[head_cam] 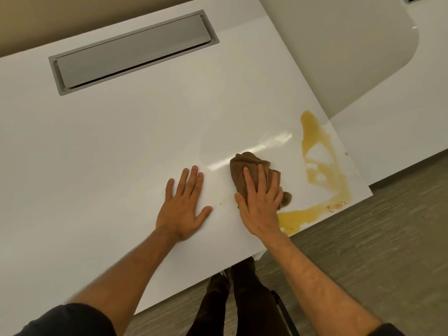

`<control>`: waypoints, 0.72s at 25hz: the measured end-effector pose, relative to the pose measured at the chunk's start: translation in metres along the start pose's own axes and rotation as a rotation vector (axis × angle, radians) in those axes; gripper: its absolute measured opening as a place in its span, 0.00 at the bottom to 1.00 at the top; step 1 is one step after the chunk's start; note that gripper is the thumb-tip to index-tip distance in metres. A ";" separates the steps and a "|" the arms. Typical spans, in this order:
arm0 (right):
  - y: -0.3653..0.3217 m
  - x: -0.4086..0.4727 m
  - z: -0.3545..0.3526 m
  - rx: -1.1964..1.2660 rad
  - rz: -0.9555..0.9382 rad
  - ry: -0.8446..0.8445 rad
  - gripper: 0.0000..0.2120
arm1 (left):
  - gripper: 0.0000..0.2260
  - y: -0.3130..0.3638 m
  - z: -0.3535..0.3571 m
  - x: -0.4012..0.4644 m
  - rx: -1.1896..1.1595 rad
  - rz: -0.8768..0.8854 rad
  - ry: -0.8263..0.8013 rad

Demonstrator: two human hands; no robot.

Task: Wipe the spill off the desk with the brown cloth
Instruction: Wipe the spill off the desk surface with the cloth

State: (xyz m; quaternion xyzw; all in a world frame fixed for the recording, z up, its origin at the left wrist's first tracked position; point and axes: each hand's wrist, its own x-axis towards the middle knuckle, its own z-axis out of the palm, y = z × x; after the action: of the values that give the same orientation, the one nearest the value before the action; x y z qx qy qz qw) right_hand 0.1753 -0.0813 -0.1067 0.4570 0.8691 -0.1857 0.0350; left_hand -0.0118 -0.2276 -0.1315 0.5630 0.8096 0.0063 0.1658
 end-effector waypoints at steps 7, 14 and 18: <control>0.005 0.019 -0.007 -0.132 -0.111 -0.025 0.35 | 0.39 0.000 0.000 0.001 -0.021 0.004 -0.020; -0.015 0.049 -0.005 -0.049 -0.076 -0.012 0.37 | 0.39 0.000 -0.004 -0.001 -0.021 0.008 -0.014; -0.026 0.029 0.002 0.006 -0.112 -0.012 0.34 | 0.33 -0.001 -0.004 -0.004 -0.068 0.016 0.021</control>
State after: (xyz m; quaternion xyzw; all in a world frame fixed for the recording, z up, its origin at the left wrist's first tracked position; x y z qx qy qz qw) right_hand 0.1376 -0.0728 -0.1078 0.4067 0.8926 -0.1926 0.0286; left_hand -0.0127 -0.2307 -0.1272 0.5634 0.8061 0.0413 0.1761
